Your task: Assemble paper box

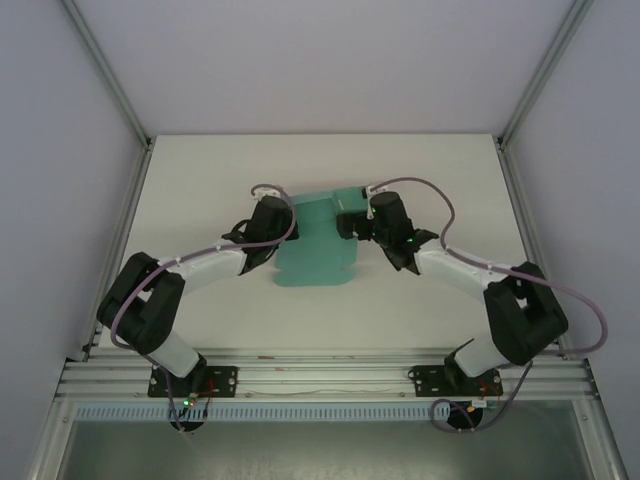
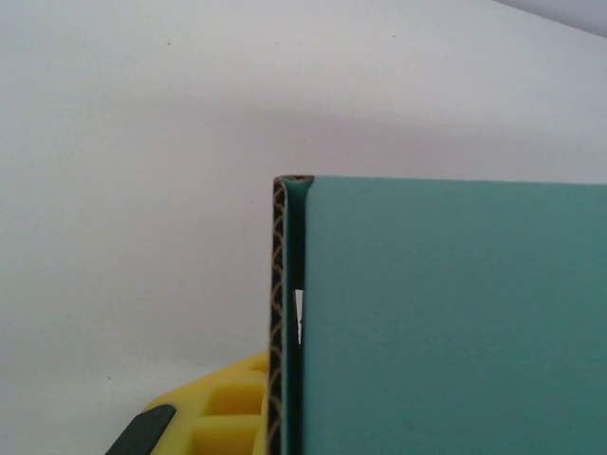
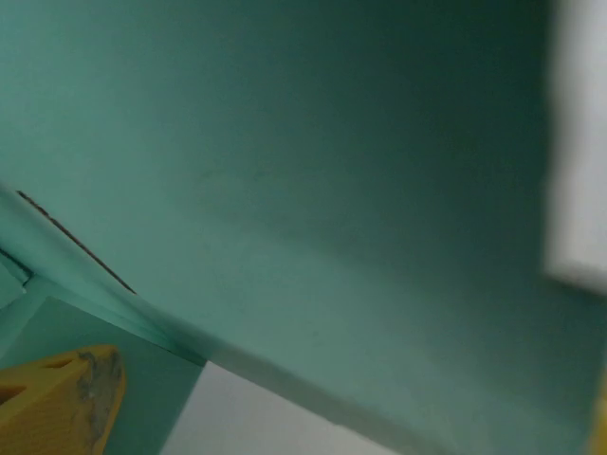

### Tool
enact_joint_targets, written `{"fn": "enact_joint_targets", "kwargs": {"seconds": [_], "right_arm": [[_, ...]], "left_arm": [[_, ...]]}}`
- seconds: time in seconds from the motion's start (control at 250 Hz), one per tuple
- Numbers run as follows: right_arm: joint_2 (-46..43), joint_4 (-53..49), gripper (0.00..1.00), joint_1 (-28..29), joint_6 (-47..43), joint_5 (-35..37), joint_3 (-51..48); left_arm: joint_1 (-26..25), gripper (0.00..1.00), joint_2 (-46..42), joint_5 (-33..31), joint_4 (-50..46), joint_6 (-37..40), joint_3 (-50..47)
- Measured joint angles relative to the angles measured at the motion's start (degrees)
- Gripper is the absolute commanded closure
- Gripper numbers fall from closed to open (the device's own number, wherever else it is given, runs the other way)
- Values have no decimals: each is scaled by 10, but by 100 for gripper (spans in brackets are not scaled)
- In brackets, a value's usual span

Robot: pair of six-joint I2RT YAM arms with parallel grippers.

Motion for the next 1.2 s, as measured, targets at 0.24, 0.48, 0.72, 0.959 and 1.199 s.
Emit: {"fn": "enact_joint_targets", "kwargs": {"seconds": [0.24,0.48,0.72,0.959,1.199], "right_arm": [[51,65,0,54,-17,136,5],[-60,13,0,53,-28,159,-30],[-273,-87,0,-37,-28,63,-70],[-246,-134,8,-198,-12,-87,-38],[-104,-191,17,-202,-64,-284,45]], "left_arm": [[6,100,0,-2,-15,-6,1],[3,100,0,-2,-21,-6,17],[6,100,0,5,-26,16,17],[7,100,0,20,-23,37,15],[7,100,0,19,-24,43,14]]}}
